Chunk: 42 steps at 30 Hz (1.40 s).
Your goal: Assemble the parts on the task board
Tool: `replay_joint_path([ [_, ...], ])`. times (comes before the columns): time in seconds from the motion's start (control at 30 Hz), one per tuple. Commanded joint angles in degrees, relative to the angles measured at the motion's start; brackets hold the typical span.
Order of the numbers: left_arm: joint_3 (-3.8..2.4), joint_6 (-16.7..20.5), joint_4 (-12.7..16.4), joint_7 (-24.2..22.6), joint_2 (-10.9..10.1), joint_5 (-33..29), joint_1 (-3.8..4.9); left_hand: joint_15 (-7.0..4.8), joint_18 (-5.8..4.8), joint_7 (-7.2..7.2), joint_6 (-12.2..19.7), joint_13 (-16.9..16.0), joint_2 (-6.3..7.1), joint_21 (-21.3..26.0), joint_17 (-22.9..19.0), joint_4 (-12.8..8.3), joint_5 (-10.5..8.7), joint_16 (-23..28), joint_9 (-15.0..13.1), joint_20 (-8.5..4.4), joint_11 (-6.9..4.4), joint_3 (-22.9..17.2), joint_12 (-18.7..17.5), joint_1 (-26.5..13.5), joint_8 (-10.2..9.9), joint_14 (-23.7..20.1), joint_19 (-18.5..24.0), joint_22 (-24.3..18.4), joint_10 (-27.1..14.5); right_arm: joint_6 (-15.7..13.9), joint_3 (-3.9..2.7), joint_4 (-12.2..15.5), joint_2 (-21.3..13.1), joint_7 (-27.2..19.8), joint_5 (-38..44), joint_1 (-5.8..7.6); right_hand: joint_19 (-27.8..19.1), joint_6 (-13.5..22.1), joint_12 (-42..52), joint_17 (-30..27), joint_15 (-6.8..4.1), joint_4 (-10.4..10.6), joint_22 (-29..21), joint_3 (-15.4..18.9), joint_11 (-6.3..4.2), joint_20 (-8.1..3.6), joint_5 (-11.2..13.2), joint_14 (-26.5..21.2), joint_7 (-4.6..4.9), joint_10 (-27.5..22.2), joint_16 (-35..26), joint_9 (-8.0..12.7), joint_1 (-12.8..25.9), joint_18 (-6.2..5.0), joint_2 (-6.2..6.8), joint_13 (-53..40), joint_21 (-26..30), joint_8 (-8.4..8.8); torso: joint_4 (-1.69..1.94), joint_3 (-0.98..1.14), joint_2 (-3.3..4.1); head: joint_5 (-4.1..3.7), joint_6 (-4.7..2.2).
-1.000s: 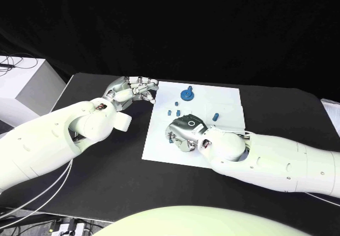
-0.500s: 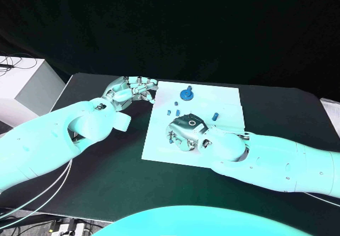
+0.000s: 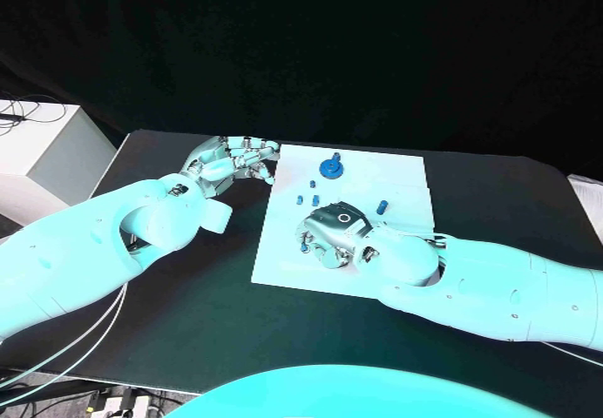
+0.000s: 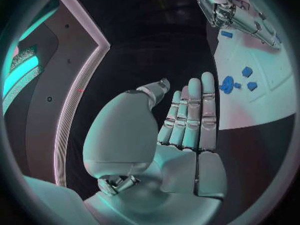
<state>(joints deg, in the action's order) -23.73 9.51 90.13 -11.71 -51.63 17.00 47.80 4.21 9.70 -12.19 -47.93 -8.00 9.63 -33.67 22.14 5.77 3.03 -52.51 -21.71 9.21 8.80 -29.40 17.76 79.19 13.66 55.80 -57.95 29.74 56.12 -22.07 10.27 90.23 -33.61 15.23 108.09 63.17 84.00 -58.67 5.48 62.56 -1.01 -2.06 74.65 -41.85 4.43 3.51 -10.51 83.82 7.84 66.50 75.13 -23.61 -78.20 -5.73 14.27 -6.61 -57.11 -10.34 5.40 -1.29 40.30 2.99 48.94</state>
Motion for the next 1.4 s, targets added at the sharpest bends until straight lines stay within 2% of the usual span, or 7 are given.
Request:
replay_joint_path([
  [0.03, -0.02, -1.0, 0.1, -0.2, 0.0, 0.2, -0.03, 0.2, 0.74, -0.81, 0.3, 0.1, -0.02, 0.2, 0.1, 0.0, -0.06, 0.3, 0.1, 0.15, 0.03, 0.3, 0.3, 0.4, 0.3, -0.2, -0.4, -0.1, -0.5, 1.1, 0.11, 0.0, -0.3, -0.2, -0.7, -0.14, 2.1, 0.3, -0.3, 0.1, 0.37, 0.0, 0.1, -0.3, 0.19, 0.58, -0.4, 0.0, 0.1, -0.3, -0.1, 0.1, 0.4, 0.55, 0.56, 0.0, 0.1, 0.45, 0.0, 0.01, 0.01, 0.0, -0.03],
  [0.33, -0.02, -1.1, 0.1, -0.1, -0.1, 0.2, -0.03, 0.21, 0.74, -0.82, 0.4, 0.1, 0.0, 0.2, 0.1, 0.0, -0.06, 0.3, 0.1, 0.16, 0.05, 0.4, 0.3, 0.4, 0.3, -0.2, -0.4, -0.1, -0.5, 0.4, 0.11, 1.1, -0.9, -1.1, -3.2, -0.14, 2.0, 1.0, -0.6, 0.2, 0.52, 0.6, 0.4, -0.3, 0.35, 0.84, -4.2, 0.0, 0.34, -0.3, 0.1, 0.3, 2.9, 0.53, 1.55, 0.3, -0.1, 1.15, -0.02, 0.01, 0.02, 0.04, -0.04],
  [0.57, -0.02, -1.2, 0.1, 0.0, -0.1, 0.2, -0.03, 0.21, 0.74, -0.82, 0.4, 0.1, 0.0, 0.2, 0.1, 0.0, -0.06, 0.3, 0.1, 0.16, 0.05, 0.4, 0.3, 0.4, 0.3, -0.2, -0.4, -0.1, -0.5, 1.3, 0.11, 1.2, -0.8, -1.6, -4.7, -0.14, 1.9, 1.3, -0.8, 0.1, 0.67, 1.5, 0.2, 2.3, 0.37, 1.06, -4.7, -0.1, 0.29, -0.5, 0.2, 0.3, 5.8, 0.44, 2.41, 0.5, 0.3, 1.48, -0.01, 0.0, 0.02, 0.06, -0.01],
  [0.8, -0.01, -1.2, 0.1, 0.1, -0.2, 0.3, -0.03, 0.23, 0.73, -0.83, 0.4, 0.1, 0.02, 0.3, 0.1, 0.0, -0.06, 0.4, 0.1, 0.16, 0.06, 0.4, 0.3, 0.4, 0.3, -0.2, -0.4, -0.1, -0.6, 1.4, 0.11, 0.9, -0.5, -1.1, -5.3, -0.14, 1.9, 1.4, -0.7, -0.1, 0.65, 2.1, 0.0, 7.7, 0.28, 1.22, -3.7, -0.3, 0.28, -0.8, 0.1, 0.5, 7.9, 0.33, 2.28, 0.5, 0.8, 1.96, 0.01, -0.02, 0.02, 0.06, 0.11],
  [0.97, -0.01, -1.2, 0.1, 0.2, -0.2, 0.3, -0.03, 0.23, 0.73, -0.83, 0.4, 0.1, 0.02, 0.3, 0.1, 0.0, -0.06, 0.4, 0.1, 0.16, 0.06, 0.4, 0.3, 0.4, 0.3, -0.2, -0.4, -0.1, -0.6, 1.4, 0.11, 0.6, -0.3, -0.5, -4.9, -0.13, 1.9, 1.3, -0.6, -0.1, 0.65, 2.5, -0.1, 8.3, 0.28, 1.23, -3.4, -0.2, 0.31, -0.7, 0.2, 0.5, 8.0, 0.3, 2.12, 0.5, 0.9, 2.01, 0.0, -0.03, 0.01, 0.07, 0.1],
  [1.07, -0.01, -1.2, 0.1, 0.2, -0.2, 0.3, -0.03, 0.23, 0.73, -0.83, 0.4, 0.1, 0.02, 0.3, 0.1, 0.0, -0.06, 0.4, 0.1, 0.16, 0.06, 0.4, 0.3, 0.4, 0.3, -0.2, -0.4, -0.1, -0.6, 1.1, 0.11, 0.4, -0.1, -0.2, -4.4, -0.13, 1.9, 1.1, -0.4, -0.1, 0.58, 2.3, -0.1, 8.6, 0.21, 1.22, -2.6, -0.2, 0.2, -0.5, 0.2, 0.5, 7.1, 0.31, 1.94, 0.4, 0.8, 2.03, 0.01, -0.03, 0.04, 0.06, 0.11],
  [1.4, -0.01, -1.2, 0.1, 0.2, -0.2, 0.3, -0.03, 0.23, 0.73, -0.83, 0.4, 0.1, 0.02, 0.3, 0.1, 0.0, -0.06, 0.4, 0.1, 0.16, 0.06, 0.4, 0.3, 0.4, 0.3, -0.2, -0.4, -0.1, -0.6, 0.2, 0.11, -0.1, 0.6, 0.4, -2.2, -0.14, 2.9, -3.0, 1.4, 2.2, -0.52, 0.6, 1.5, 4.3, -1.19, 0.39, 4.2, 0.9, -1.07, 3.8, 1.7, -0.1, 0.9, 0.79, -0.26, -0.5, -2.5, 0.16, 0.0, 0.0, 0.03, 0.03, 0.15],
])
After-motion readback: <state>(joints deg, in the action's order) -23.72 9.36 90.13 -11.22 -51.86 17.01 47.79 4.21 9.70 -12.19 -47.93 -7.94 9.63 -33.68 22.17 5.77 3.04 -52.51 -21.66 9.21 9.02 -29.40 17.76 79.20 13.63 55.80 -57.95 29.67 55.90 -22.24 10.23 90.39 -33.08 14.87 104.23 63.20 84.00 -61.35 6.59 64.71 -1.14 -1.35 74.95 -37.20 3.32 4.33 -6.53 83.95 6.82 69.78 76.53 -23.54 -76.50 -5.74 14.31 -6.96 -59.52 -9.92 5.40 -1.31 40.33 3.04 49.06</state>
